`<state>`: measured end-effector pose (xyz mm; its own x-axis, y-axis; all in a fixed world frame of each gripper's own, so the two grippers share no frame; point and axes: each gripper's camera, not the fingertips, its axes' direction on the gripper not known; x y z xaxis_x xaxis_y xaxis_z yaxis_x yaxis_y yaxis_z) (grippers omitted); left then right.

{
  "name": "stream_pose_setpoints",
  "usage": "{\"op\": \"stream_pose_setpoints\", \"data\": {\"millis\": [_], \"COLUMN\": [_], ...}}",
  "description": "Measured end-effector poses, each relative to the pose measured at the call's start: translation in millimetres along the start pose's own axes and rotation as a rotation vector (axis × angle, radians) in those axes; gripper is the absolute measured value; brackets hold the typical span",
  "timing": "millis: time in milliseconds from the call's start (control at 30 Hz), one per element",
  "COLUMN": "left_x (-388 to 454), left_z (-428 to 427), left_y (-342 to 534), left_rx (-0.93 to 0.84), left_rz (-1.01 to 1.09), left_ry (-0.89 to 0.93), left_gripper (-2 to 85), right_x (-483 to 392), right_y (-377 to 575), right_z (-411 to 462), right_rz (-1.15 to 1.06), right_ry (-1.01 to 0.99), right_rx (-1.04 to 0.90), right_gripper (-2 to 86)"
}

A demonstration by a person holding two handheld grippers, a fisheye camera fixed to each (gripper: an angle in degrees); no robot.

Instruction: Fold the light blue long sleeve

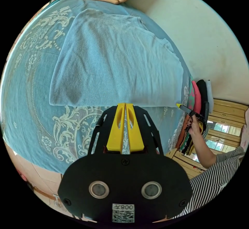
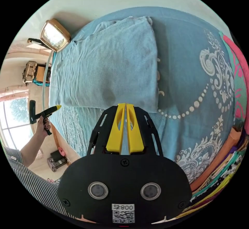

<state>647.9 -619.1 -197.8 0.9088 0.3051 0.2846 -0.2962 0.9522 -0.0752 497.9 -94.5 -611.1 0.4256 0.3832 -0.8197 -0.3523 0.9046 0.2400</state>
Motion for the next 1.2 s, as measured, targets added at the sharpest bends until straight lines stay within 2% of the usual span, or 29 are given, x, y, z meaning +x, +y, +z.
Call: {"op": "stream_pose_setpoints", "data": {"millis": [100,200,400,600,733,833,1033,1200], "left_x": [61,122,251,364,426,483,618,723], "left_z": [7,24,42,37,32,21,-9,-21], "left_y": [14,23,26,29,31,29,18,13], "left_rx": [-0.055,-0.129,-0.234,-0.277,-0.286,-0.276,-0.140,-0.036], "left_rz": [0.098,0.149,0.298,0.405,0.446,0.523,0.755,0.910], "left_ry": [0.075,0.126,0.171,0.186,0.192,0.146,-0.003,-0.194], "left_gripper": [0.4,0.6,1.3,2.3,3.6,5.8,10.3,11.0], "right_x": [54,88,111,140,150,154,140,124], "right_y": [30,45,47,52,50,51,47,27], "right_z": [-12,-2,27,45,53,47,20,9], "right_rz": [0.184,0.261,0.284,0.350,0.318,0.284,0.181,0.098], "right_ry": [-0.048,-0.148,-0.252,-0.323,-0.375,-0.427,-0.549,-0.599], "right_rx": [0.082,0.093,0.098,0.117,0.106,0.136,0.213,0.223], "right_gripper": [7.3,8.0,8.2,7.2,4.6,3.4,2.6,2.4]}}
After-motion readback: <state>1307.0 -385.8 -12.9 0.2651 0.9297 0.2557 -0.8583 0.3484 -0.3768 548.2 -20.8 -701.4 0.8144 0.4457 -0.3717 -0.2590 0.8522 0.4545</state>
